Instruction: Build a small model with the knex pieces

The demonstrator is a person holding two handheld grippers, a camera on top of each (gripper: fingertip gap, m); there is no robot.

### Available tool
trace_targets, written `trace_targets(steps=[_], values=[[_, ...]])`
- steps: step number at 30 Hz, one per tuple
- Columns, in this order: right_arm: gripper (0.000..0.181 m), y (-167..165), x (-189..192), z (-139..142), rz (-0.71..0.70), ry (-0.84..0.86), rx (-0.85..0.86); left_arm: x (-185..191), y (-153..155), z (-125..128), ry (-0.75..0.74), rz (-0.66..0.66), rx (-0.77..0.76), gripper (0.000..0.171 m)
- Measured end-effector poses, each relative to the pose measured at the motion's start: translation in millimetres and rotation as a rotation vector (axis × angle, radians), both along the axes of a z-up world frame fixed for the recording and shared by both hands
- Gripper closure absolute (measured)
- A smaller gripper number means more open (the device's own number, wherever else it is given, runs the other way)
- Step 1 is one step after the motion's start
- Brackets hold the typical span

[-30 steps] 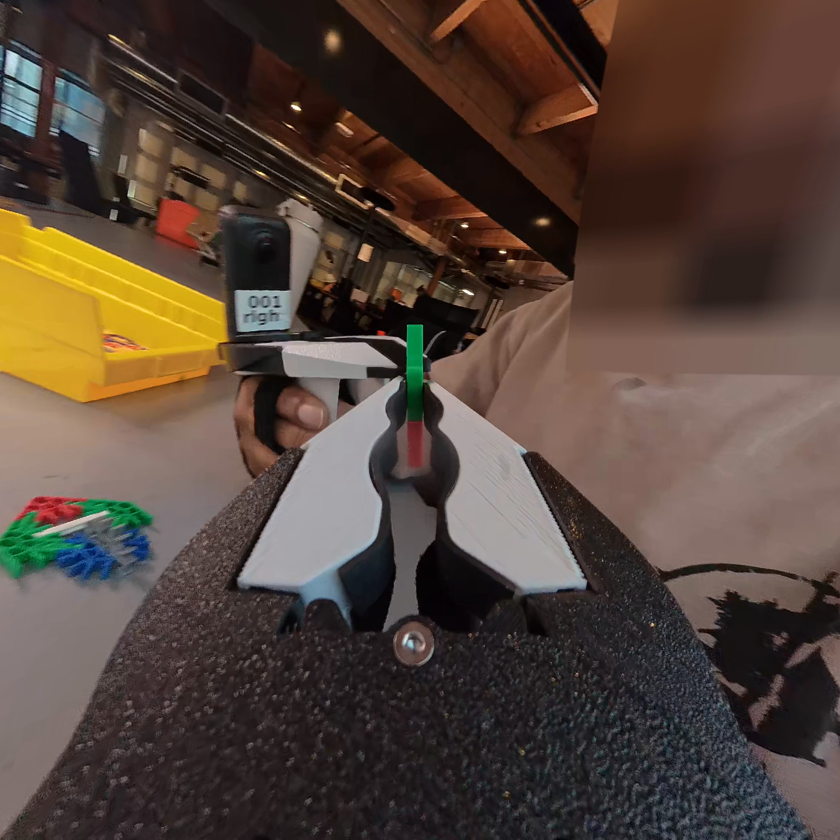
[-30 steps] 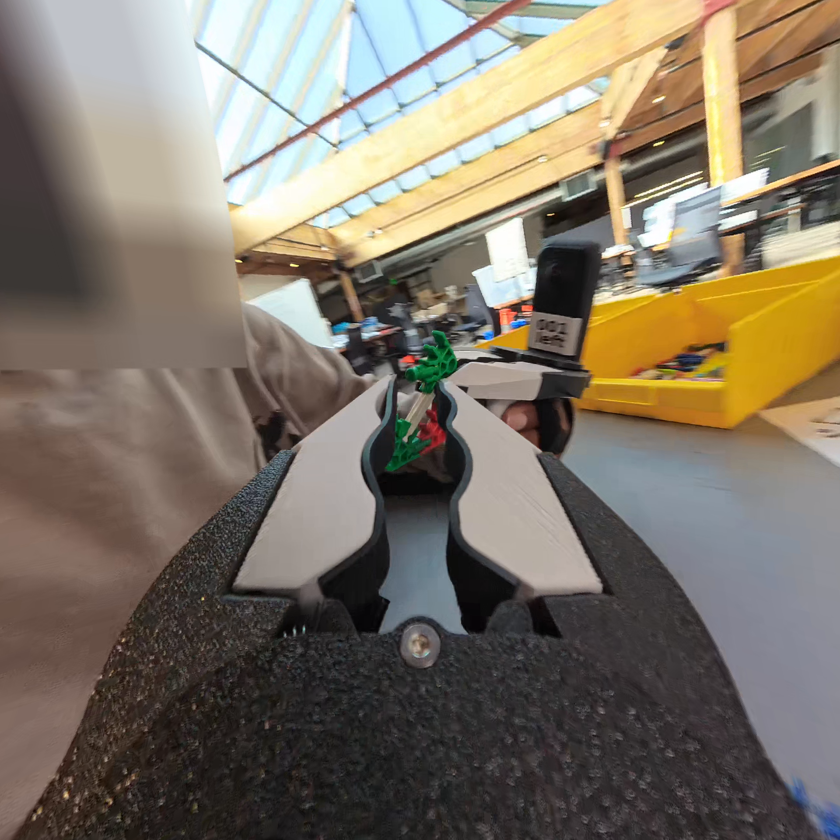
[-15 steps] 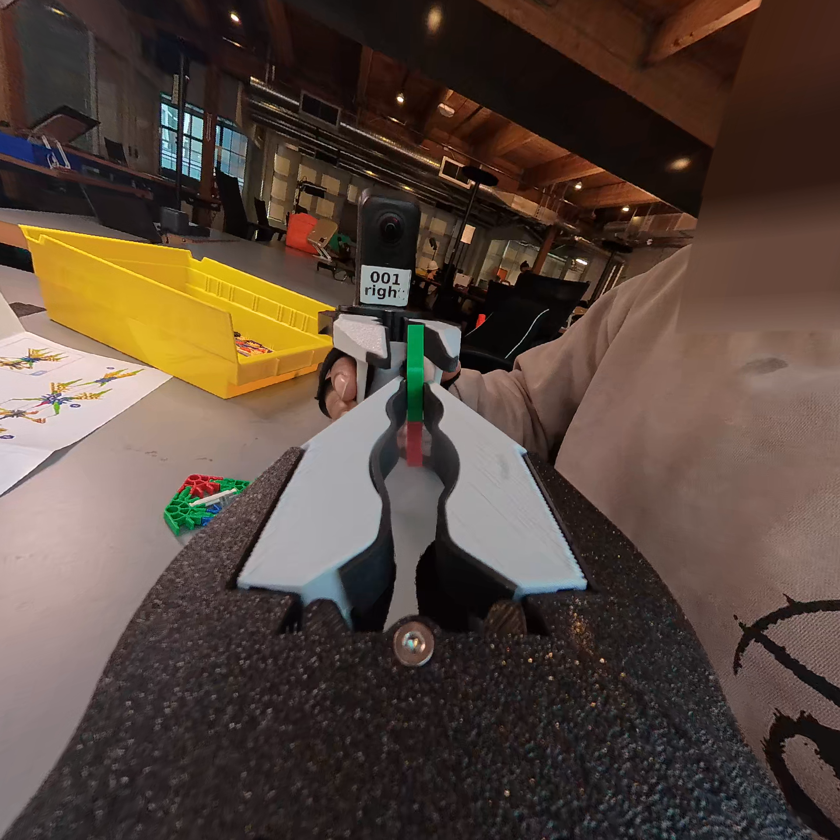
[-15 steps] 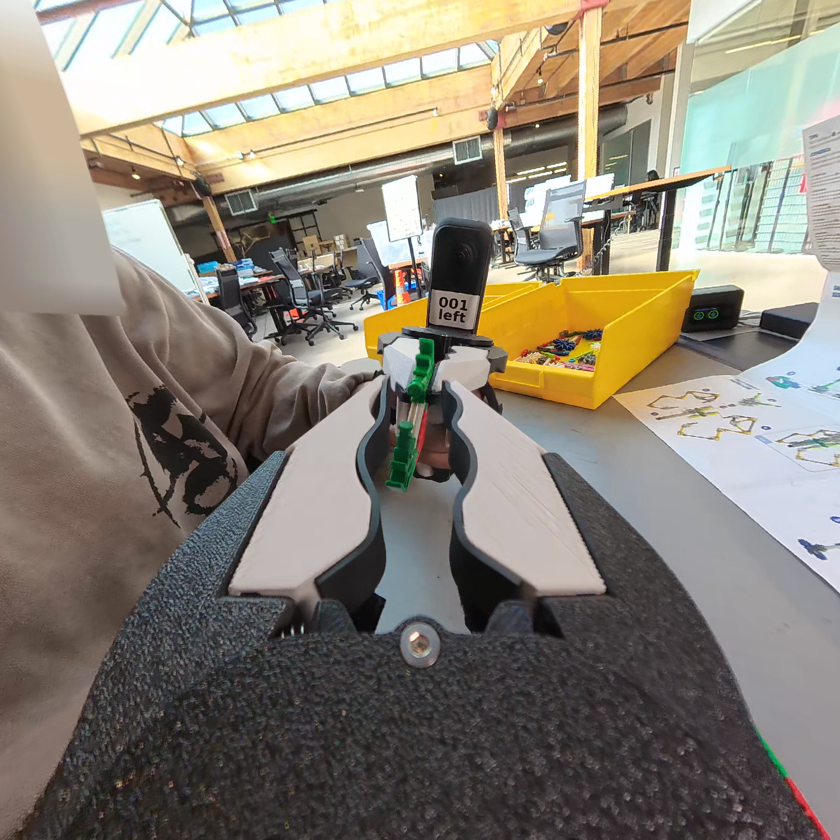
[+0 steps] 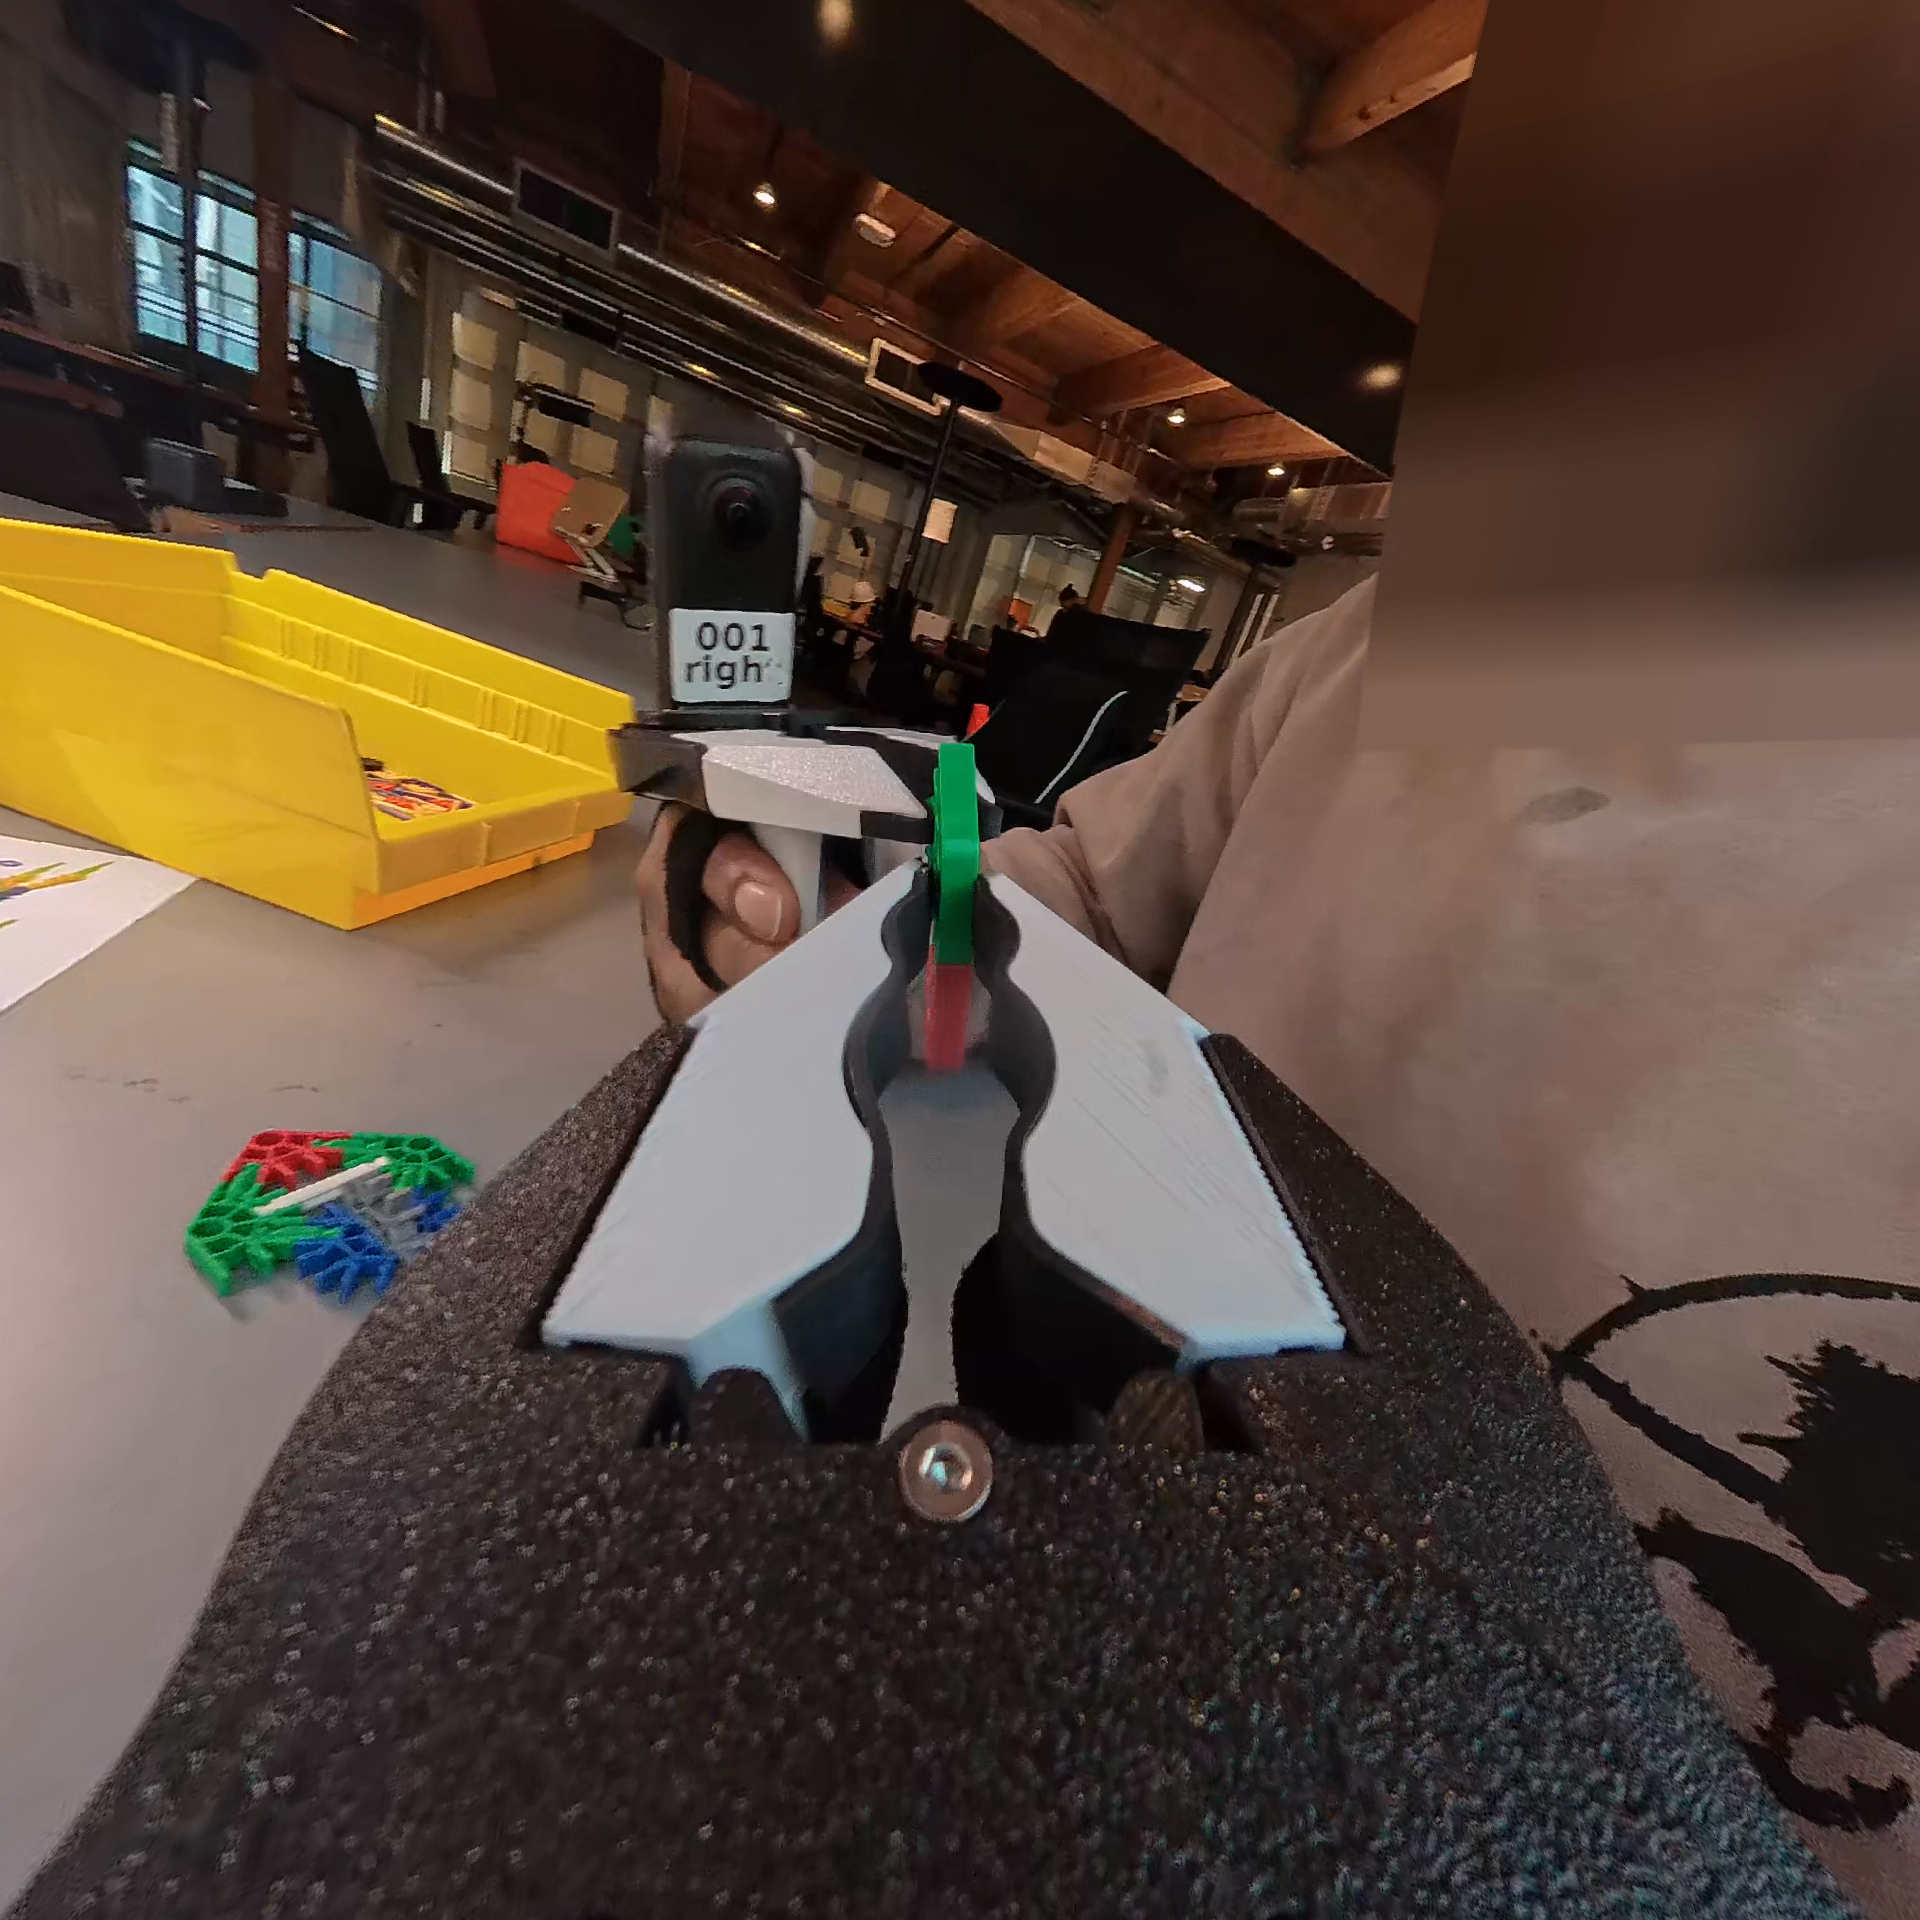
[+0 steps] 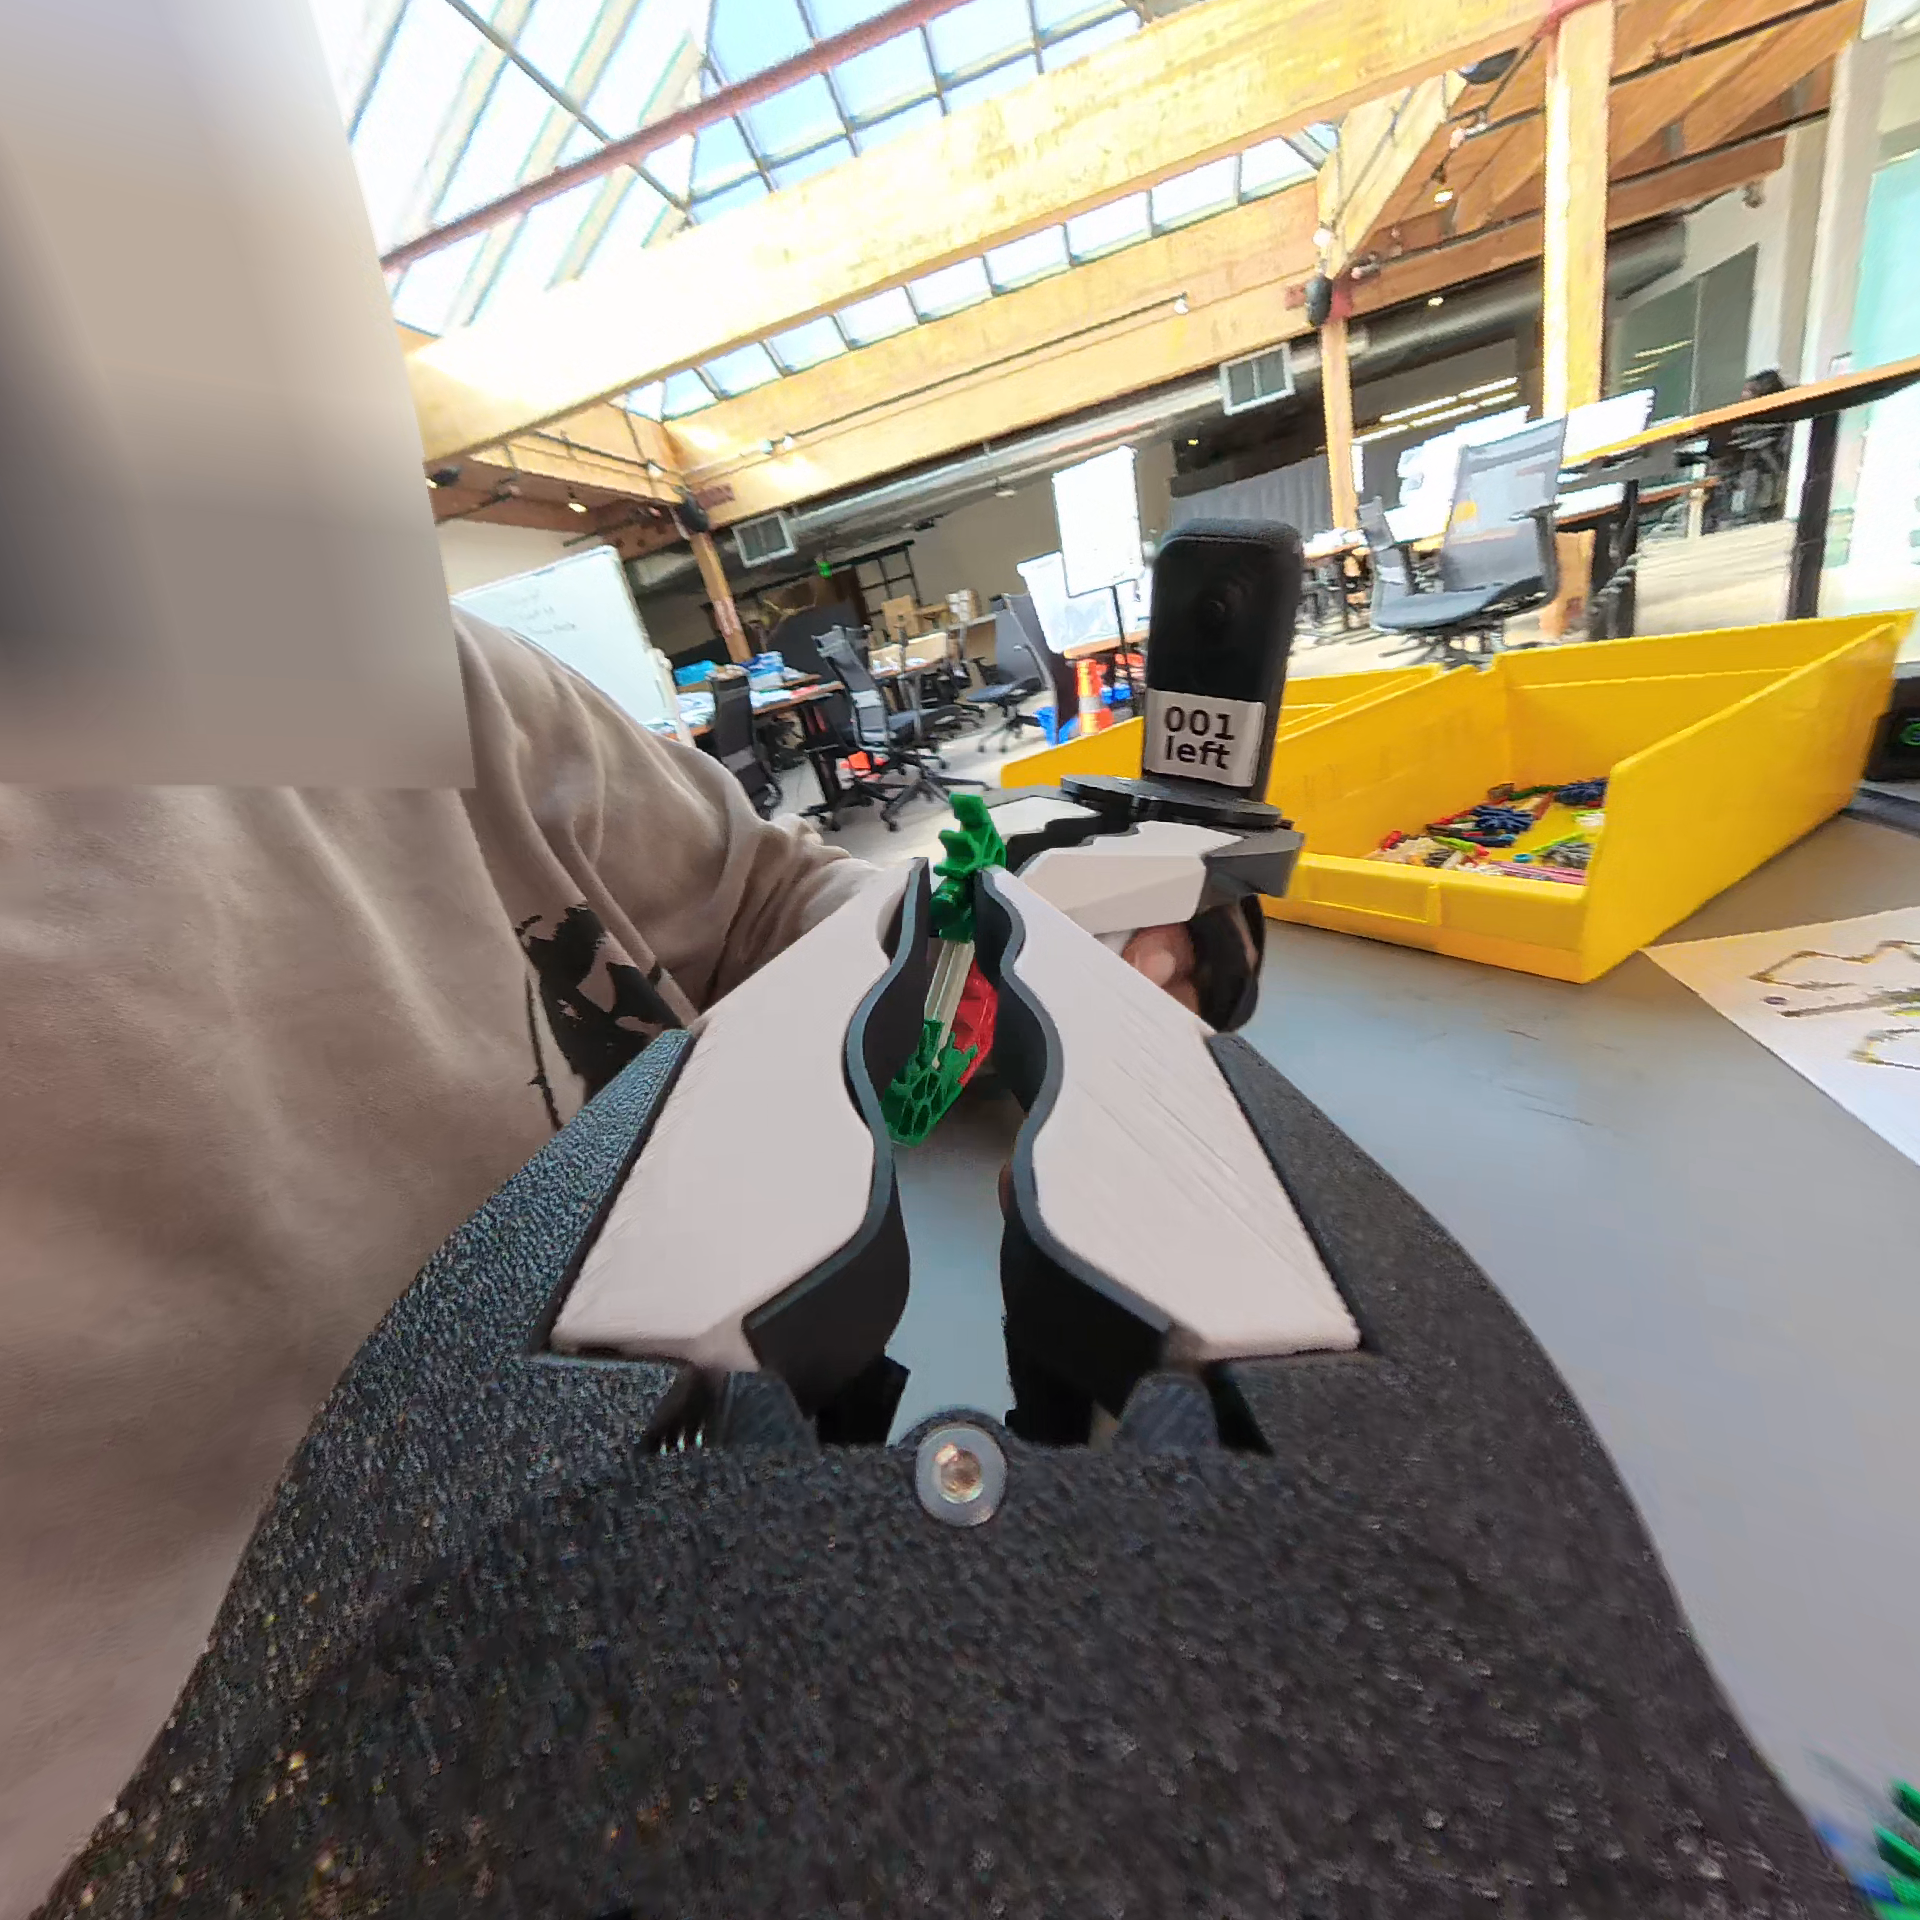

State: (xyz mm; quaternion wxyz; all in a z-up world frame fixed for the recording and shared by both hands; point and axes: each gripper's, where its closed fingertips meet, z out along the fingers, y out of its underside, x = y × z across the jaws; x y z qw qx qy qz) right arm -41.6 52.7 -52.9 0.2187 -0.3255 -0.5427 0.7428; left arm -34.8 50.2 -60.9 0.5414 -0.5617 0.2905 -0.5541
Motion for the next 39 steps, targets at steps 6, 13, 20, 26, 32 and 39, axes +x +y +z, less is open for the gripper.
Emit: trace_targets(steps=[6, 13, 20, 26, 32, 39], values=[[0.175, -16, 12, 3, 0.239, -0.001, -0.197, 11, -18, 3, -0.076, -0.162, -0.025, 0.165], [0.178, -32, 23, 14, 0.447, 0.028, -0.35, 21, -37, 17, -0.187, -0.321, -0.022, 0.168], [0.178, -39, 26, 10, 0.486, 0.005, -0.304, 23, -44, 15, -0.19, -0.403, -0.051, 0.168], [0.177, -61, 50, -9, 0.66, -0.078, -0.144, 45, -67, -2, -0.073, -0.527, -0.063, 0.168], [0.178, -57, 53, -21, 0.598, -0.153, 0.073, 49, -63, -15, 0.05, -0.479, -0.043, 0.168], [0.178, 11, 50, -19, 0.297, -0.137, 0.084, 20, -63, 15, 0.057, -0.331, 0.095, 0.168]])
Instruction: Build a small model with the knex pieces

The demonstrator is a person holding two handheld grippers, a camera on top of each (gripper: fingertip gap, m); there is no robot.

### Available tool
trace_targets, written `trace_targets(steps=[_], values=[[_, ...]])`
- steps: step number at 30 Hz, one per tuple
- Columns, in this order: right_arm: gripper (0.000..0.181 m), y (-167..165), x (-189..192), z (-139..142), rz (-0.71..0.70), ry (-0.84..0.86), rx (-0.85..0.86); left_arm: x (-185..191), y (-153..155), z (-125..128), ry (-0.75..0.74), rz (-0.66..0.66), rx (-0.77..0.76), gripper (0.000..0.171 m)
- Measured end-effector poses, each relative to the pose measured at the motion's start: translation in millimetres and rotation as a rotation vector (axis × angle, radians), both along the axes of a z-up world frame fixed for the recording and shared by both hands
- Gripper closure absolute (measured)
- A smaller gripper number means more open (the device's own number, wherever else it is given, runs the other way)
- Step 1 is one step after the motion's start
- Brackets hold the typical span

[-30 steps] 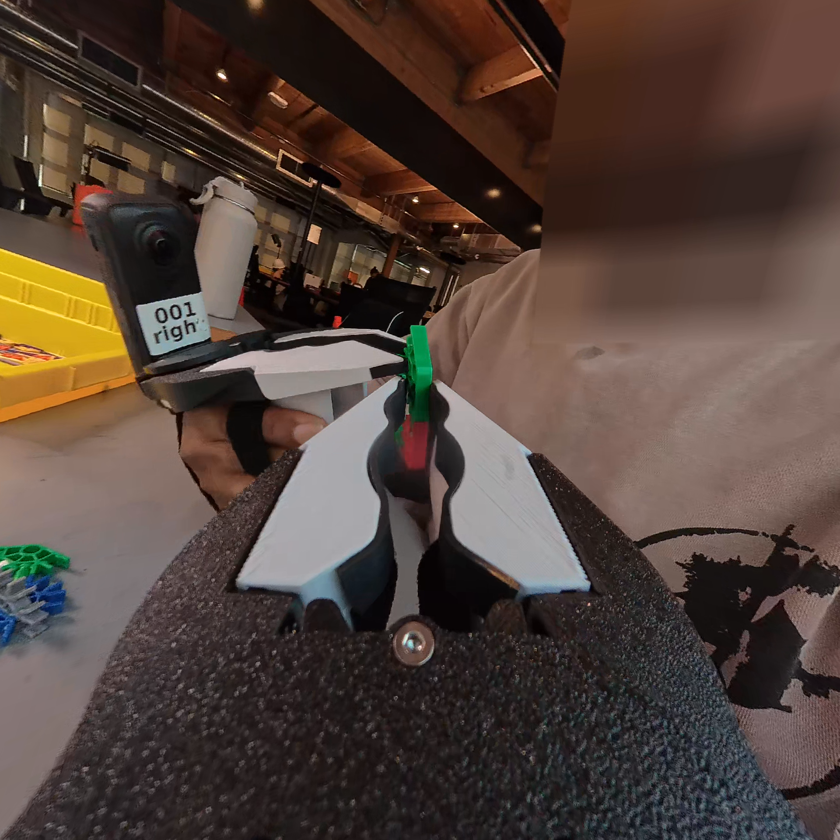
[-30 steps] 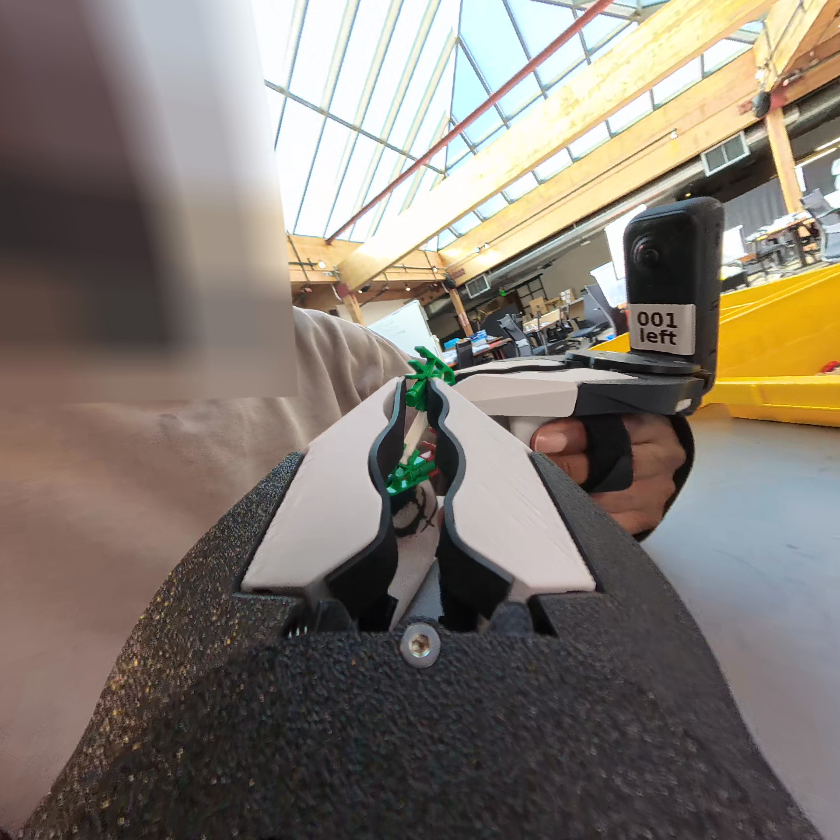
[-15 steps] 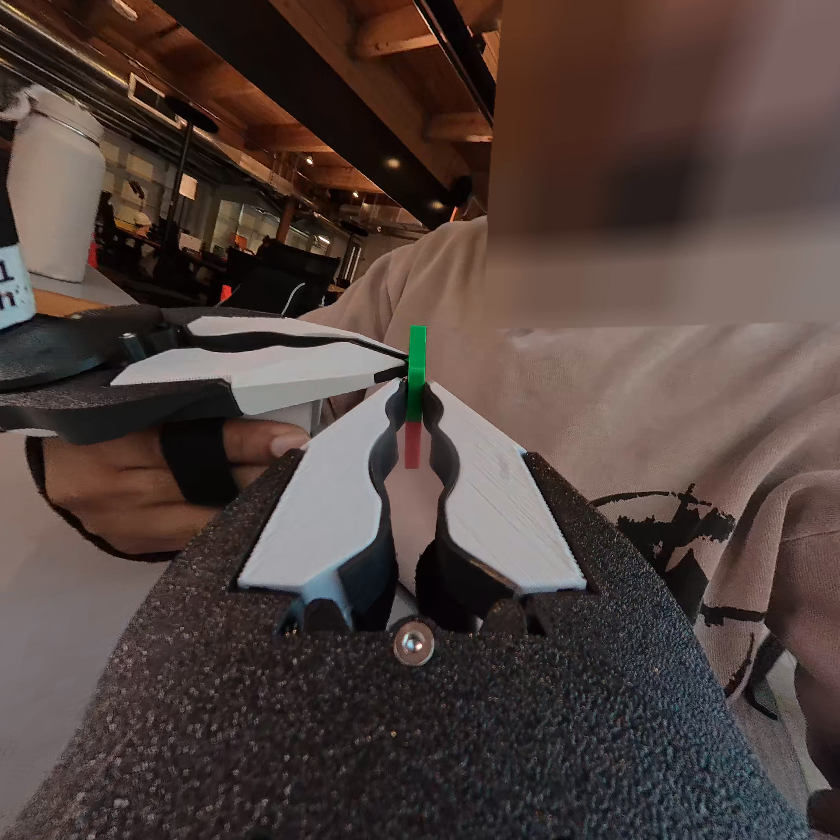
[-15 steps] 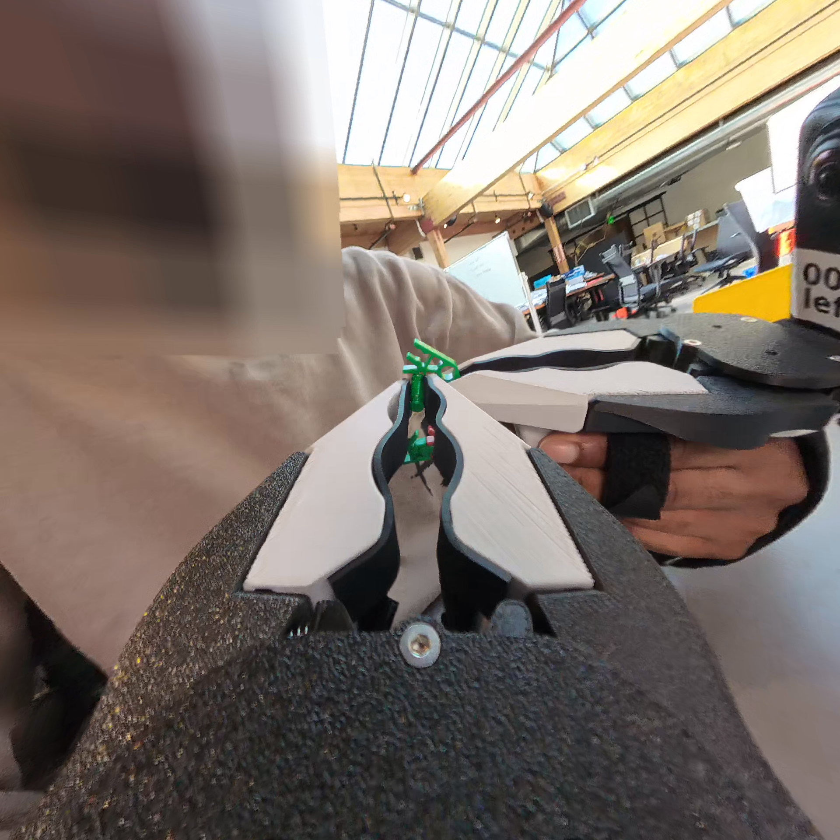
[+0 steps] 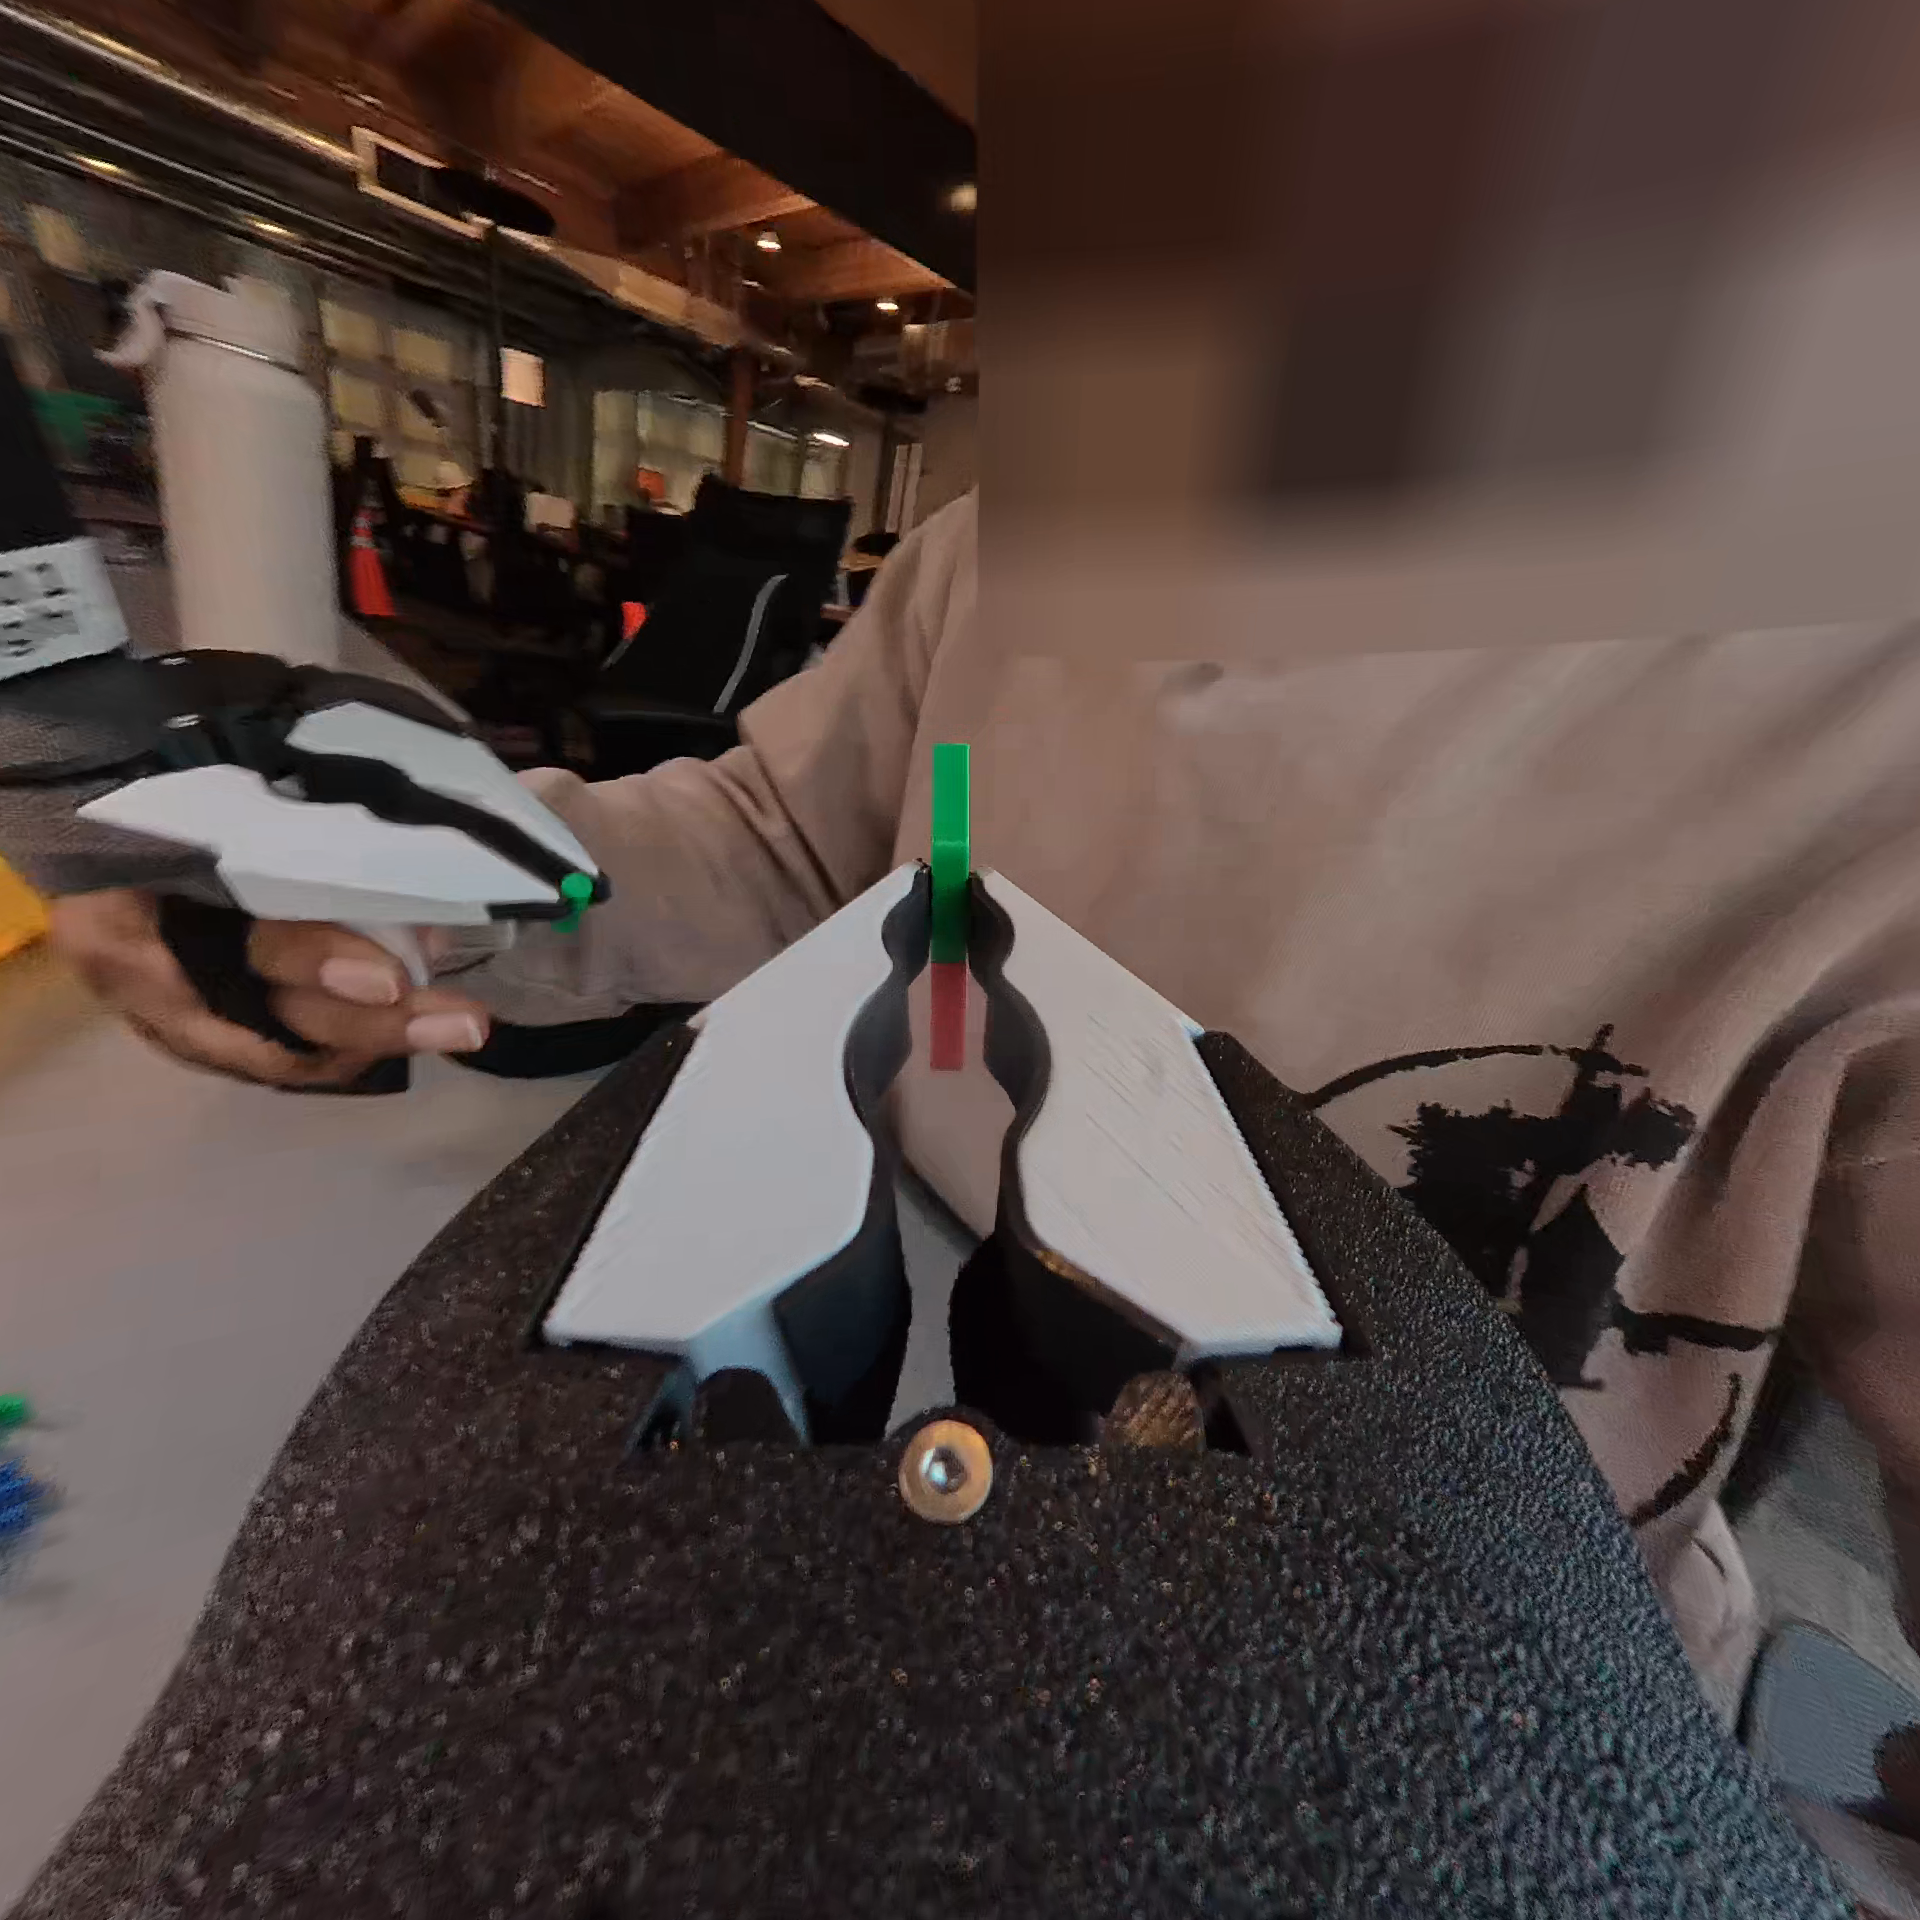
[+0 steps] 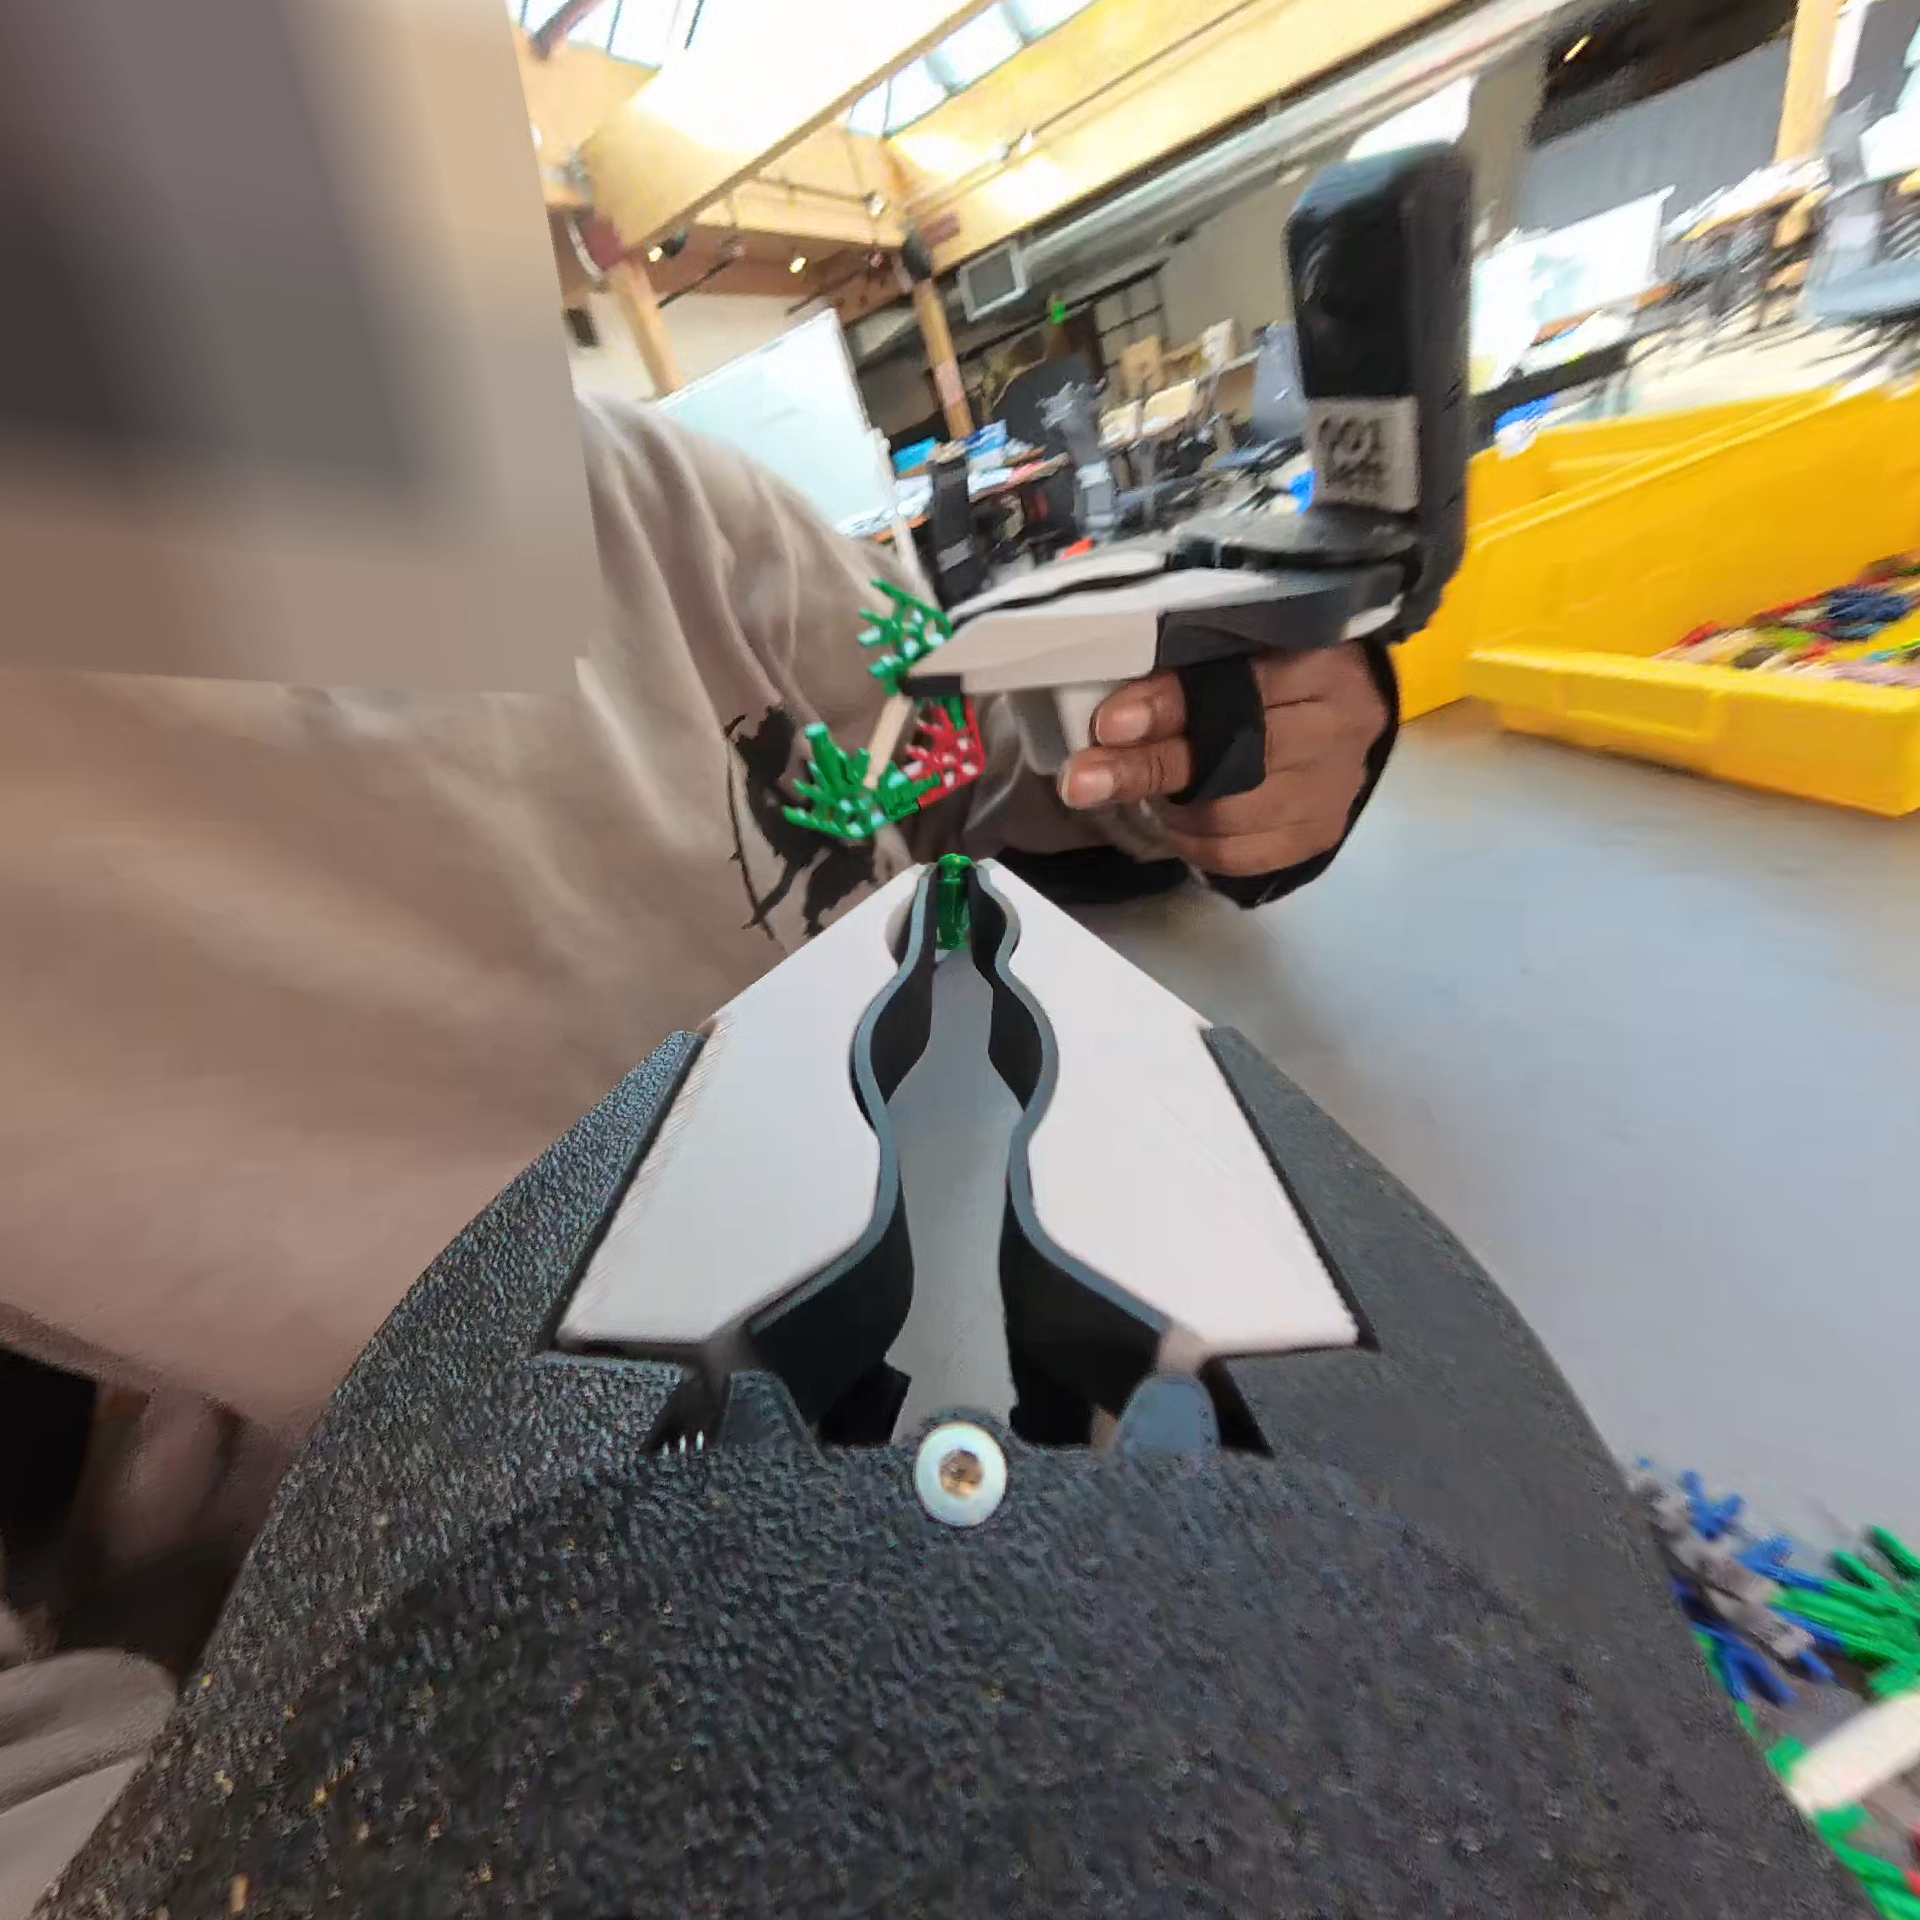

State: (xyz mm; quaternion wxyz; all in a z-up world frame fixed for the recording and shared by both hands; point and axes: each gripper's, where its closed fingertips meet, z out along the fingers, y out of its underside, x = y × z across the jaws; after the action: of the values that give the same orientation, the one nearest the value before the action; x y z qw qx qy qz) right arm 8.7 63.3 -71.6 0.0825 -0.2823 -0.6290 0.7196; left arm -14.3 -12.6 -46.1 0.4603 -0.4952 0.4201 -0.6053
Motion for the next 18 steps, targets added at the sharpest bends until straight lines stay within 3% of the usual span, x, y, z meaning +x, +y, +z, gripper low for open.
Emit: trace_targets(steps=[2, 4, 10, 11, 12, 14, 18], values=[[0.177, 10, -4, 14, -0.062, 0.057, -0.03, -16, 31, -14, 0.084, 0.202, -0.029, 0.168], [0.177, 13, -12, 15, -0.116, 0.078, -0.036, -27, 53, -46, 0.254, 0.321, -0.084, 0.167], [0.177, 9, -35, -8, -0.211, 0.049, 0.046, -32, 78, -129, 0.58, 0.414, -0.312, 0.166], [0.176, 10, -39, -13, -0.246, 0.054, 0.089, -34, 81, -136, 0.621, 0.442, -0.315, 0.158], [0.176, 11, -43, -17, -0.28, 0.06, 0.134, -37, 86, -137, 0.635, 0.479, -0.305, 0.144], [0.176, 13, -51, -24, -0.354, 0.089, 0.24, -42, 95, -123, 0.563, 0.54, -0.278, 0.133], [0.176, 14, -61, -28, -0.479, 0.19, 0.449, -47, 92, -68, 0.191, 0.448, -0.373, 0.137]])
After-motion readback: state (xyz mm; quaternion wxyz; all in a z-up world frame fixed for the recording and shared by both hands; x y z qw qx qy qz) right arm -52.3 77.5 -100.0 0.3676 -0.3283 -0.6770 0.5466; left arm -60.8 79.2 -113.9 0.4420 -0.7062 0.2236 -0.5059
